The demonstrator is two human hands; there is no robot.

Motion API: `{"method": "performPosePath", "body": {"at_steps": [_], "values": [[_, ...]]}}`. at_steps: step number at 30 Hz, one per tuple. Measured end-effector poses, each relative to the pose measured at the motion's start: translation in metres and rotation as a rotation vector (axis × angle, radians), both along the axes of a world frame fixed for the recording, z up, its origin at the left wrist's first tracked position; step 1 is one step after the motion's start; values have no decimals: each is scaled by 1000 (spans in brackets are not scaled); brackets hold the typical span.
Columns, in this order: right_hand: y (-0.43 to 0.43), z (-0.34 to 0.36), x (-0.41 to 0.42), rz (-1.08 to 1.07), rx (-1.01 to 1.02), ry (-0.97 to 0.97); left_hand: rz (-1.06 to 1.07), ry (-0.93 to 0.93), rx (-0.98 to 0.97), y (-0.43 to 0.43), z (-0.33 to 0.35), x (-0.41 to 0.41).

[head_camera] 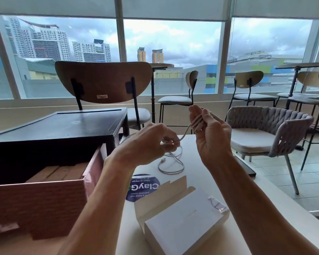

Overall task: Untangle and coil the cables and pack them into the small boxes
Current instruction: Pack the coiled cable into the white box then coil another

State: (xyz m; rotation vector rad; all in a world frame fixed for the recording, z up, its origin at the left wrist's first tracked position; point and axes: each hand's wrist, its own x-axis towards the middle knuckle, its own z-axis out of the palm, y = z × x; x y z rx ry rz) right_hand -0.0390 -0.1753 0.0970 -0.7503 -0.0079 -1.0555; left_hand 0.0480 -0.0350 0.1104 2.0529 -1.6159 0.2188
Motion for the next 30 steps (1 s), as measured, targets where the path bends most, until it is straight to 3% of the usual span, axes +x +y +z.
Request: {"method": "performPosePath", "body": {"at_steps": [6, 8, 13, 19, 30], "values": [[-4, -8, 7, -411, -461, 303, -57, -10, -45, 2, 7, -9], [-7, -9, 4, -421, -654, 418, -96, -3, -140, 1, 11, -12], [-7, -5, -8, -157, -819, 548, -17, -26, -405, 4, 13, -6], [0, 1, -8, 76, -891, 555, 67, -15, -572, 8, 10, -1], [1, 8, -18, 487, -760, 380, 111, 75, -664, -1, 5, 7]]}}
